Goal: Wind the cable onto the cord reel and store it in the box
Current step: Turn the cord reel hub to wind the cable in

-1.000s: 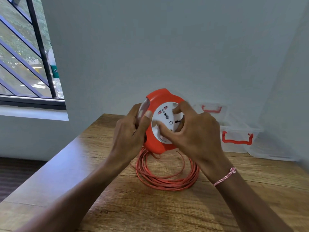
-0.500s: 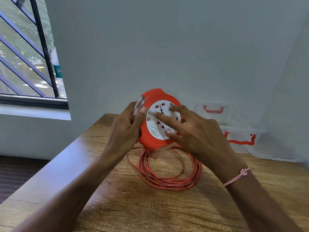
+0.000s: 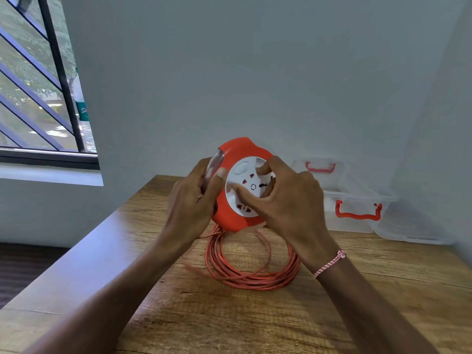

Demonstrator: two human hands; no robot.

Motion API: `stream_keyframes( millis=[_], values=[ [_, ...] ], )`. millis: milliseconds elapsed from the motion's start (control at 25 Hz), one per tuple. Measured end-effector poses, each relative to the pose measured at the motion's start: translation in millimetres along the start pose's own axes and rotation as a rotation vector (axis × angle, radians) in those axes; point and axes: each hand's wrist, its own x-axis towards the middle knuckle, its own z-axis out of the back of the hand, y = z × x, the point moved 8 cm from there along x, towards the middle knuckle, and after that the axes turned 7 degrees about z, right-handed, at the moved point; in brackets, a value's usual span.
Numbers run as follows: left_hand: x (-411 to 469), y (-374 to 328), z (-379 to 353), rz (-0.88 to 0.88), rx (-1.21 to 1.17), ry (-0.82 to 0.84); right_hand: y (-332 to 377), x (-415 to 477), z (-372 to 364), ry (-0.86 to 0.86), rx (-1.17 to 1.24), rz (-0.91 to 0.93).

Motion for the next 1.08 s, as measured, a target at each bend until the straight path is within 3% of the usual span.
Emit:
stream_keyframes(
  millis=[80,160,400,600,760,960,1080],
  values=[
    [-0.8,-0.4,-2.6,-0.005,-0.017,0.009,-6.7,-1.6,-4.6,-0.028,0.098,-0.135],
    [-1.7,-0.9,-2.8,-0.002,-0.022,0.007,-7.5,-2.1,-2.1,-0.047,0.088,-0.127],
    [3.7,1.6,9.8,0.039,-0.069,-0.041,11.2,-3.6,4.8,0.097,-0.259,0.427],
    [1.6,-0.4,3.5,0.033,-0.097,0.033,22.6,-9.9,-7.7,0.123,-0.494,0.55],
    [-0.5,-3.5,3.5,-0.005,-0.018,-0.013,22.7,-6.0,5.5,0.013,-0.357,0.433],
    [-5.8,-3.3,-5.0,-0.034,0.03,0.003,-8.7,-1.5,0.7,-0.041,0.139,-0.145],
    [-5.6,-1.0,-5.9,-0.023,0.042,0.004,-12.9,-2.1,1.9,-0.048,0.137,-0.143]
  ],
)
